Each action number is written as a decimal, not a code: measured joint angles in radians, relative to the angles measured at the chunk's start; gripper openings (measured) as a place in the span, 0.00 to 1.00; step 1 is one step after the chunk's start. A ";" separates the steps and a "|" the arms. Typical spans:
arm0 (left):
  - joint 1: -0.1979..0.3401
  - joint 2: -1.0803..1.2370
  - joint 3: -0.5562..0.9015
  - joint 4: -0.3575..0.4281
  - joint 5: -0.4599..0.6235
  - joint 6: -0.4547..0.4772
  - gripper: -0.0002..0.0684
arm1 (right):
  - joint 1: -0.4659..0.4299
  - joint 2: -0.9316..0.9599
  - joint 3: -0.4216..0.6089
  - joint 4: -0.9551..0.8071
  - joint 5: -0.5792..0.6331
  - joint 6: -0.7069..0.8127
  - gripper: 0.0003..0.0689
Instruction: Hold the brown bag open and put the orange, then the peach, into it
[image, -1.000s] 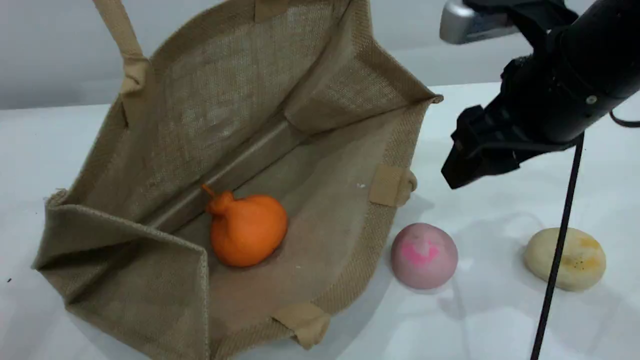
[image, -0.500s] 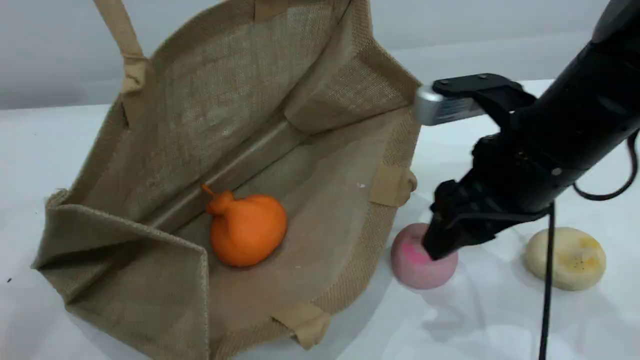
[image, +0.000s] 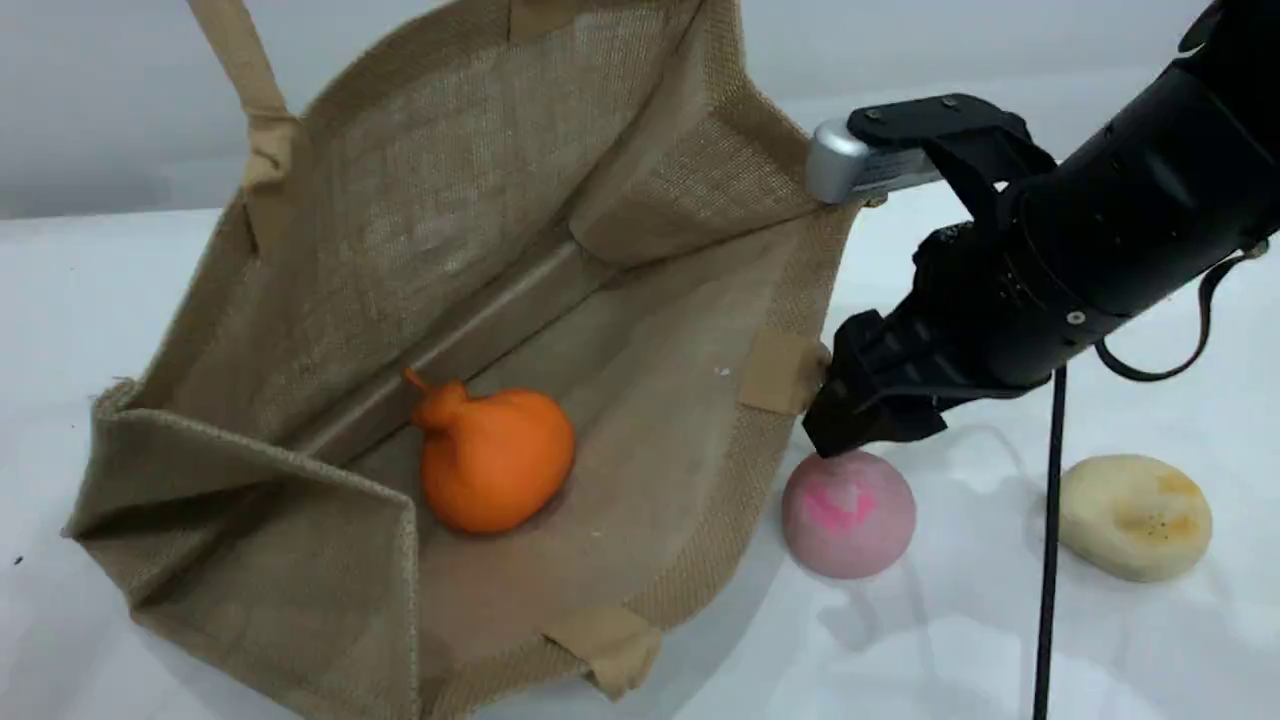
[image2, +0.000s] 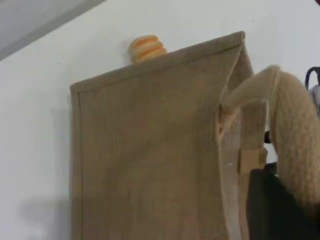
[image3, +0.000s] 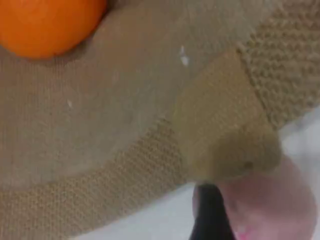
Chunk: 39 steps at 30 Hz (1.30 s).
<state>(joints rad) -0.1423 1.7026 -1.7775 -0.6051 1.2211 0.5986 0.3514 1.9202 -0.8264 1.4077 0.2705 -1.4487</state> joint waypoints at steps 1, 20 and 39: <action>0.000 0.000 0.000 0.000 0.000 0.000 0.11 | 0.000 0.011 0.000 0.012 0.005 -0.016 0.61; 0.000 0.000 0.000 0.000 0.000 -0.001 0.11 | 0.000 0.147 -0.010 0.148 0.143 -0.123 0.42; 0.000 0.000 0.000 -0.001 0.000 -0.001 0.11 | -0.002 0.007 0.002 -0.033 -0.023 0.004 0.02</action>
<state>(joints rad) -0.1423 1.7026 -1.7775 -0.6062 1.2211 0.5974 0.3497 1.9270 -0.8248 1.3746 0.2480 -1.4449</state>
